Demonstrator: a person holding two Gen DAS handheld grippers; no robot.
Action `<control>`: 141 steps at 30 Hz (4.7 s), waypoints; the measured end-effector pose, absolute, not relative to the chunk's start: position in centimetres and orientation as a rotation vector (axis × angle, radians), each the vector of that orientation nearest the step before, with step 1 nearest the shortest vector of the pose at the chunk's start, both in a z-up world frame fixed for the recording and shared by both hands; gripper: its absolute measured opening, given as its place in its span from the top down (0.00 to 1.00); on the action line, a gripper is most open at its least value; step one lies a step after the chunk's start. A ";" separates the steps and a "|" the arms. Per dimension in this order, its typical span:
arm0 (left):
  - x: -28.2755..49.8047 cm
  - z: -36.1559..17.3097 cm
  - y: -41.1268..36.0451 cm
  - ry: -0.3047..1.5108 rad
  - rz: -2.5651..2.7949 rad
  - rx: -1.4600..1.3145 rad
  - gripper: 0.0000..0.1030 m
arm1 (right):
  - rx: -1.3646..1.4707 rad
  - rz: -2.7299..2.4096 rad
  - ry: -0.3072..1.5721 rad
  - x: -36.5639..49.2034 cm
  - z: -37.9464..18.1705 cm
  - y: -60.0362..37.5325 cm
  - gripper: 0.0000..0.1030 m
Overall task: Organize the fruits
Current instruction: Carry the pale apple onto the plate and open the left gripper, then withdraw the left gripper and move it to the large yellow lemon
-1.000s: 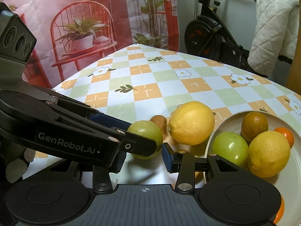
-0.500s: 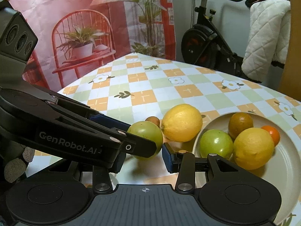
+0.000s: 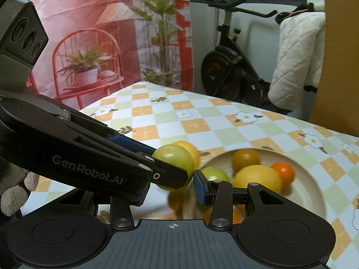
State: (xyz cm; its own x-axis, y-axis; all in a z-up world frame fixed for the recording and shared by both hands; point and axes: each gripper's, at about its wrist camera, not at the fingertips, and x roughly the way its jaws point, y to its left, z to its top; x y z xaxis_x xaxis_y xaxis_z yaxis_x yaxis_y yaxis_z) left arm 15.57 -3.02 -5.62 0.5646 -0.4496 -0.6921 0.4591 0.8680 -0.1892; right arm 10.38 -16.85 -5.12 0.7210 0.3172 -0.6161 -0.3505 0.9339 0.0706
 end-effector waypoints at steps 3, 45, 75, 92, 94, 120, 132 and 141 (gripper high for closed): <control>15.8 -5.3 -4.6 0.802 -0.552 0.023 0.55 | -0.042 0.346 0.659 10.2 -4.9 -18.6 0.62; 22.1 -7.7 -17.0 0.872 -0.641 0.210 0.54 | 0.104 0.178 0.660 14.0 -9.5 -32.4 0.62; 21.8 -7.1 -16.7 0.863 -0.650 0.159 0.51 | 0.105 0.140 0.641 13.8 -8.2 -32.1 0.59; 18.9 -4.3 -13.0 0.761 -0.618 0.139 0.50 | 0.113 0.117 0.638 12.0 -6.5 -30.4 0.59; 18.7 -4.2 -12.3 0.758 -0.605 0.131 0.50 | 0.103 0.121 0.642 11.9 -6.3 -29.8 0.59; 18.3 -4.0 1.9 0.759 -0.405 0.030 0.50 | -0.007 0.221 0.680 12.6 -4.4 -21.2 0.59; 18.9 -5.2 4.0 0.790 -0.427 -0.042 0.50 | -0.088 0.313 0.723 14.2 -5.1 -16.5 0.52; 20.0 -6.1 3.8 0.806 -0.452 -0.077 0.50 | -0.157 0.375 0.763 15.8 -6.2 -13.8 0.46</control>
State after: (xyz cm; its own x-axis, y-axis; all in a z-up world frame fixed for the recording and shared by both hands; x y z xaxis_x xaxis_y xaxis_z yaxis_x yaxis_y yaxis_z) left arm 19.96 3.84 -6.07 0.6026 -0.4191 -0.6792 0.3615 0.9020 -0.2359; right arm 15.76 -13.82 -6.23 0.6602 0.2738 -0.6994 -0.3861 0.9224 -0.0034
